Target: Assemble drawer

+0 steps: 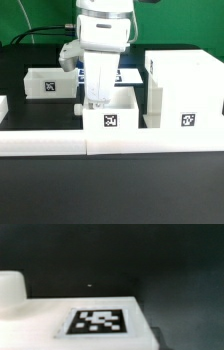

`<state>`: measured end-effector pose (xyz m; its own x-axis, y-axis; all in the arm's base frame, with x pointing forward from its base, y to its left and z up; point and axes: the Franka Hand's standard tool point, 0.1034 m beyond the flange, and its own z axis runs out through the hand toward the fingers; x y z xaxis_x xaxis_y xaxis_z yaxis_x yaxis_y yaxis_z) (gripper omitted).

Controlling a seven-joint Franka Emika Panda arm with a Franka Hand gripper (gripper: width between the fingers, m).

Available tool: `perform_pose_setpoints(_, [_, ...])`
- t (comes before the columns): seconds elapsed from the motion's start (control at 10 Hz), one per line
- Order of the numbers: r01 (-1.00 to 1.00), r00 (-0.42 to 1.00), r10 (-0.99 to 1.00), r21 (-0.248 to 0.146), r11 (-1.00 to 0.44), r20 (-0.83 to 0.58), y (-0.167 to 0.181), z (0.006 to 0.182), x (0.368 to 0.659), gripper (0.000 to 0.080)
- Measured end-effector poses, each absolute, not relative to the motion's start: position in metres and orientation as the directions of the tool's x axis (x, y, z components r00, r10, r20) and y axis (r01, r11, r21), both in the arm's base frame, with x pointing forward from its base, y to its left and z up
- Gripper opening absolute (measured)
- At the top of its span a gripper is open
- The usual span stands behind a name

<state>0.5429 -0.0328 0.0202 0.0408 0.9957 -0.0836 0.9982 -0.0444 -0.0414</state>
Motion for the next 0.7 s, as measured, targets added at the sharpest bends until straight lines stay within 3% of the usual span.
perform_pose_setpoints(0.7, [0.999, 0.02, 0.997, -0.041, -0.023, -0.073, -0.018, 0.016, 0.552, 0.0042])
